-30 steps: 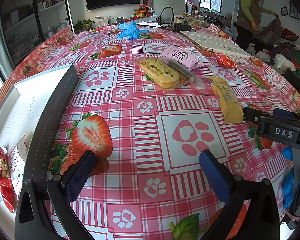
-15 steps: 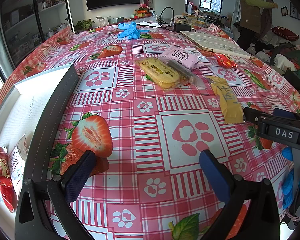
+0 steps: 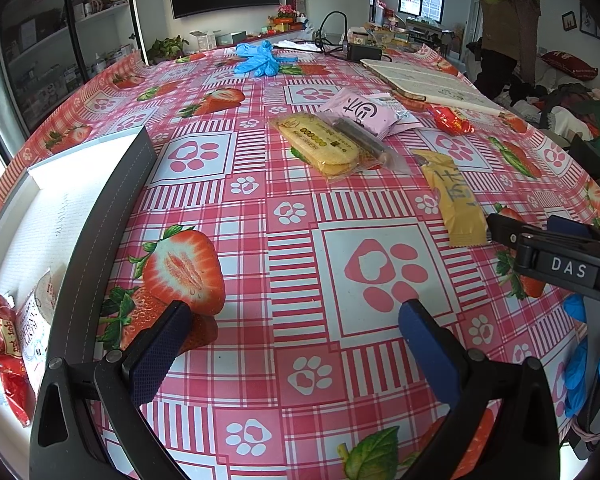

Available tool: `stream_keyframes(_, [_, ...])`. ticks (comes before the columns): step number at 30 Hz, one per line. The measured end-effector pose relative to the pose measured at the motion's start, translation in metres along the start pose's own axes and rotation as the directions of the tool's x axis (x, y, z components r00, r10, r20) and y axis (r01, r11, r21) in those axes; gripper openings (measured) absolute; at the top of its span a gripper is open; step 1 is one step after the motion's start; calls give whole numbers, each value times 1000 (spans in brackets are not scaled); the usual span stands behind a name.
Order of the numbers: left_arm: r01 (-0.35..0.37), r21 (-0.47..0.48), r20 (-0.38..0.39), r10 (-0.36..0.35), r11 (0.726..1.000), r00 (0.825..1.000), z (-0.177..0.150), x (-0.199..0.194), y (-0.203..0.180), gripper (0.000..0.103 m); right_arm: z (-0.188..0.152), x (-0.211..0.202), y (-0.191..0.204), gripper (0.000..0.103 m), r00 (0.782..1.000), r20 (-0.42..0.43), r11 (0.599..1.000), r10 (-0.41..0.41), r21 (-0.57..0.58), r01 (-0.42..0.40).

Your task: Organize snacks

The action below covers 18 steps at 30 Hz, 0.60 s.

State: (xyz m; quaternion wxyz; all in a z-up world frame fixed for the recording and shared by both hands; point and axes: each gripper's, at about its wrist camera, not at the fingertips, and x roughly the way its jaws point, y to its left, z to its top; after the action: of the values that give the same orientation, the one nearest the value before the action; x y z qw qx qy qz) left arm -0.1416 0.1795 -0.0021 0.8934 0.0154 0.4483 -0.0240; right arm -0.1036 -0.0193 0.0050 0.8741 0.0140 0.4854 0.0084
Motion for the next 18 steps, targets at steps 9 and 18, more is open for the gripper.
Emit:
stream_keyframes(9, [-39,49,-92,43,998,995,30,-18,8,103,-2,-1,0,103,1000,0,1000,1,0,-1])
stream_keyframes(18, [40,-5,-88,-40,999,995,97,-9,19,103,15,3,-4,103,993,-103,998,57,-31,-60])
